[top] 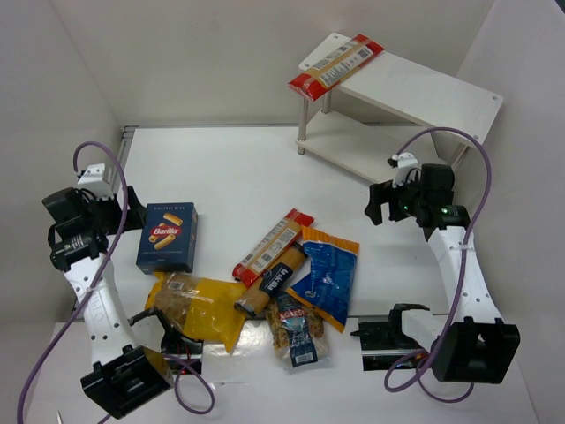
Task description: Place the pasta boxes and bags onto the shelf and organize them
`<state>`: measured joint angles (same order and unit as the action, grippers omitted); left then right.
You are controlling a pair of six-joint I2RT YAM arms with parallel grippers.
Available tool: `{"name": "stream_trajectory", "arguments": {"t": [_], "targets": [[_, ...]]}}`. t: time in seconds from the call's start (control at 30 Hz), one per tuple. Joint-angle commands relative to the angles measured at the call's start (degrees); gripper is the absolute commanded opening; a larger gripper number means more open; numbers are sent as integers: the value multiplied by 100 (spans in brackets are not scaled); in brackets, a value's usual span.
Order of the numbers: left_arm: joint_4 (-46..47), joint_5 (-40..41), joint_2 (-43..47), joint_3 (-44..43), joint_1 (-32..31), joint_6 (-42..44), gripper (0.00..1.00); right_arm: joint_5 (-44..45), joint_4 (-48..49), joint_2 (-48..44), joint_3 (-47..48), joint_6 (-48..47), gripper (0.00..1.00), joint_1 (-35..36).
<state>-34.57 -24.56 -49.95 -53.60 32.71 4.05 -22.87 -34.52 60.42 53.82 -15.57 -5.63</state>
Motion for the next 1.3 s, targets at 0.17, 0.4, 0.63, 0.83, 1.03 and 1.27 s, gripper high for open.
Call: {"name": "stream_trajectory", "arguments": {"t": [0.17,0.4,0.63,0.83,1.03,1.27], "targets": [[-189,-111,-417,-141,-1063,438,100,-648,-213,-31,181,-350,99,580],[-665,600,-1964,-774,-3602,737,100,-648,-213,-144,129,-244,99,712],[737,1128,-2097,-239,-5456,606,100,-710,-213,-145,128,-244,99,765],[1292,1225,-2949,-388,-6048,-123,100,-762,-160,57,128,-244,99,765],[1987,1287,-3591,-326,-6496,-607,100,-762,-213,119,128,-244,99,765],[2164,1708,-4469,-555,-7199,-845,100,-815,-213,-39,128,-297,99,765]]}}
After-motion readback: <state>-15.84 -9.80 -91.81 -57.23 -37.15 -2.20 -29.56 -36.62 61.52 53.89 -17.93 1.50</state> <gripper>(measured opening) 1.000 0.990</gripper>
